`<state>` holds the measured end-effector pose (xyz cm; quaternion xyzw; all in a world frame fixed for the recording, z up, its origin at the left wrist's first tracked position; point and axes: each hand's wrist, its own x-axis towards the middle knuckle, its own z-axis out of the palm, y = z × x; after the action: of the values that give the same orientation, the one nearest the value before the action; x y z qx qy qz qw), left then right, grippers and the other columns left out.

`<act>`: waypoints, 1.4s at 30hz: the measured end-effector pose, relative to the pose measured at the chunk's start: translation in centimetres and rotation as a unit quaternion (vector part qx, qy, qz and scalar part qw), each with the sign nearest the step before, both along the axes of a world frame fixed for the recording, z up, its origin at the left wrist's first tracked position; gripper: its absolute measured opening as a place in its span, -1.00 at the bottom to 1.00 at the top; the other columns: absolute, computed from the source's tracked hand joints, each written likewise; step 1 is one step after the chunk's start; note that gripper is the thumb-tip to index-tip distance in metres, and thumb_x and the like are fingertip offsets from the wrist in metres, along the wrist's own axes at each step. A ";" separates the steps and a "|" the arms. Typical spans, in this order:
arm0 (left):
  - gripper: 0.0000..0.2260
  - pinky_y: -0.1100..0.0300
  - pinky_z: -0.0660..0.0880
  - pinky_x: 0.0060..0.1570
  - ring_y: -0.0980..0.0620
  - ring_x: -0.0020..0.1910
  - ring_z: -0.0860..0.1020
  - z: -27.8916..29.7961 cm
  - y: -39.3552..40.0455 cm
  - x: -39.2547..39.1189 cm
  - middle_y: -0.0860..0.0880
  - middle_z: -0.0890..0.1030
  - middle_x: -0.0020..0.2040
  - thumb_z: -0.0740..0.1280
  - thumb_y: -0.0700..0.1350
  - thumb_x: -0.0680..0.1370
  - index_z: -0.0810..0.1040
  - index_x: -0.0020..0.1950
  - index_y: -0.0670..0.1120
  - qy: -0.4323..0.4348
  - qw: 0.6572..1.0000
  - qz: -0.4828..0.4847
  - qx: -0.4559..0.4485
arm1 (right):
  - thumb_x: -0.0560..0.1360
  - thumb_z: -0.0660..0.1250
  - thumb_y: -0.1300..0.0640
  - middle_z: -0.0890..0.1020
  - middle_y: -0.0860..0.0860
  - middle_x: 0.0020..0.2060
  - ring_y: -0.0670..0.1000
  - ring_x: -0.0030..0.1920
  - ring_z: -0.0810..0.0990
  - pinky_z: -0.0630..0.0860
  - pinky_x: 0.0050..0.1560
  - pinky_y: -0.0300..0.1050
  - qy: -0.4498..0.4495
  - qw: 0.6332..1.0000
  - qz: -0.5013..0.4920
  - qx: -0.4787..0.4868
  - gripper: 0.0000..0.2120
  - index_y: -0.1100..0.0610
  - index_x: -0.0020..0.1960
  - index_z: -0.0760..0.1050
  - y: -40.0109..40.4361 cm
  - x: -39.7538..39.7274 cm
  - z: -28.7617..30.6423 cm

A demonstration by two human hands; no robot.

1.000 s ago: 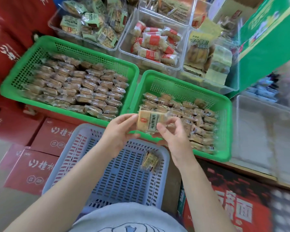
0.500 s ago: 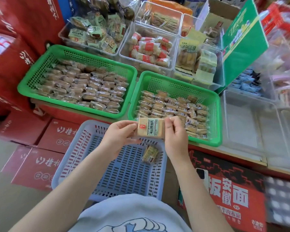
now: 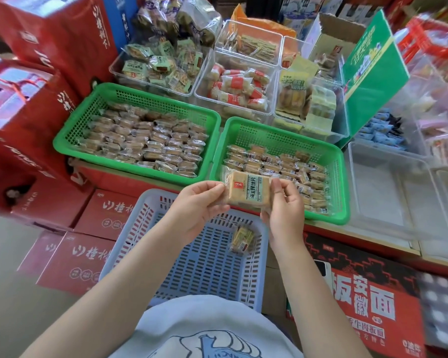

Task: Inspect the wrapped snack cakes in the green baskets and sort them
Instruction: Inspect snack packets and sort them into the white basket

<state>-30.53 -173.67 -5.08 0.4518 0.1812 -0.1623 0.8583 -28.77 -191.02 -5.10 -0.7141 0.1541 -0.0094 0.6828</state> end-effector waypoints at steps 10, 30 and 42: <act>-0.58 0.25 0.61 -0.17 -0.05 -0.06 0.64 1.4 1.5 0.3 -0.28 0.57 0.16 0.39 -0.45 0.41 0.55 0.26 -0.24 0.000 0.992 -0.054 -0.113 | 0.67 0.18 0.06 0.55 0.17 -0.27 -0.11 -0.58 0.30 0.23 -0.60 -0.26 0.010 0.992 -0.003 0.125 -0.75 0.12 -0.13 0.45 0.6 -0.1 2.0; -0.83 0.09 0.68 -0.26 -0.08 -0.14 0.72 -0.2 0.1 3.6 -0.20 0.72 -0.04 0.21 -0.27 0.65 0.57 0.15 -0.19 0.035 0.996 0.003 -0.079 | 0.66 0.16 -0.09 0.60 -0.09 -0.35 -0.02 -0.30 0.57 0.49 -0.31 -0.06 0.036 0.998 0.054 -0.019 -0.72 0.04 -0.07 0.51 0.3 2.9 -0.5; -0.49 0.06 0.19 0.52 0.01 0.57 0.21 -9.0 -0.8 12.7 -0.03 0.25 0.60 0.20 0.00 0.69 0.20 0.62 -0.04 -0.153 0.742 -0.160 0.632 | 0.50 0.44 -0.01 0.62 -0.05 0.08 0.13 0.09 0.63 0.59 0.13 0.24 0.087 0.995 0.032 -0.039 -0.75 -0.22 0.13 0.50 -2.2 13.1 -5.3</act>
<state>-17.86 -174.49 -14.04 0.9320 0.0334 -0.0742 0.3532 -15.64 -193.22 -10.36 -0.7429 0.1896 0.0688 0.6383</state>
